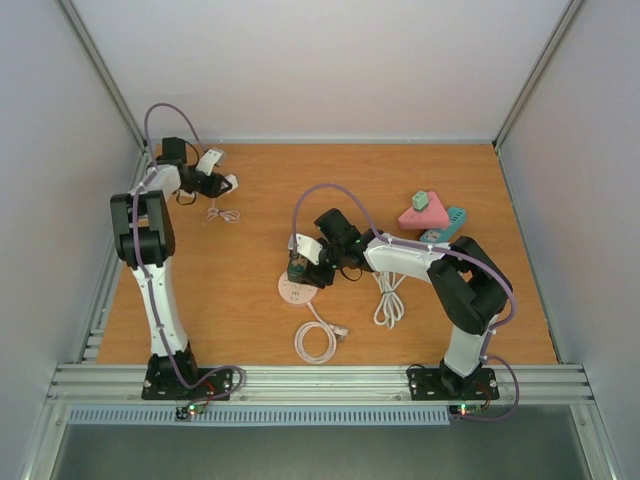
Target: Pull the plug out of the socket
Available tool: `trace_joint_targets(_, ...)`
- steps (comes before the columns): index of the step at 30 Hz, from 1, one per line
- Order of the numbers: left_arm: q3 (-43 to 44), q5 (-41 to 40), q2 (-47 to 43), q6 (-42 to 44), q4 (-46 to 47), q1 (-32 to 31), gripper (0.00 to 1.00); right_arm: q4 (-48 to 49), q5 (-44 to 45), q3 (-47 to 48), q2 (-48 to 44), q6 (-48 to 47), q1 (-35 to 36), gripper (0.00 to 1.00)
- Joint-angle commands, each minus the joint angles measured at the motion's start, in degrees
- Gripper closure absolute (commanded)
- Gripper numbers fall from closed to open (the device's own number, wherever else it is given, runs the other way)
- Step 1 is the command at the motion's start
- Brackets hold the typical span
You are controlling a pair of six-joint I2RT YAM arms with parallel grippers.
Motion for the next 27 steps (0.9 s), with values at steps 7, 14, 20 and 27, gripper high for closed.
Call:
trace_joint_targets(7,7.39,-0.17,4.26,-2.85,-5.80,-0.19,0.45,-6.57,1.92,-0.58,2.19,1.56,-0.14,0.71)
trace_joint_targets(14,3.44,0.73,-1.17,-2.71,-3.40,-0.20,0.24,-6.32,1.65,-0.41,1.31,2.08,-0.16,0.52)
trace_joint_targets(20,-5.89,2.23,-11.36,-2.27,2.89,-0.21,0.11,-3.65,1.25,-1.25,-1.11,3.40,-0.12,0.36)
trace_joint_targets(27,-14.36,2.96,-20.22,0.90,3.81,-0.29,0.00,-0.19,0.71,-1.88,-4.23,5.23,-0.23,0.19)
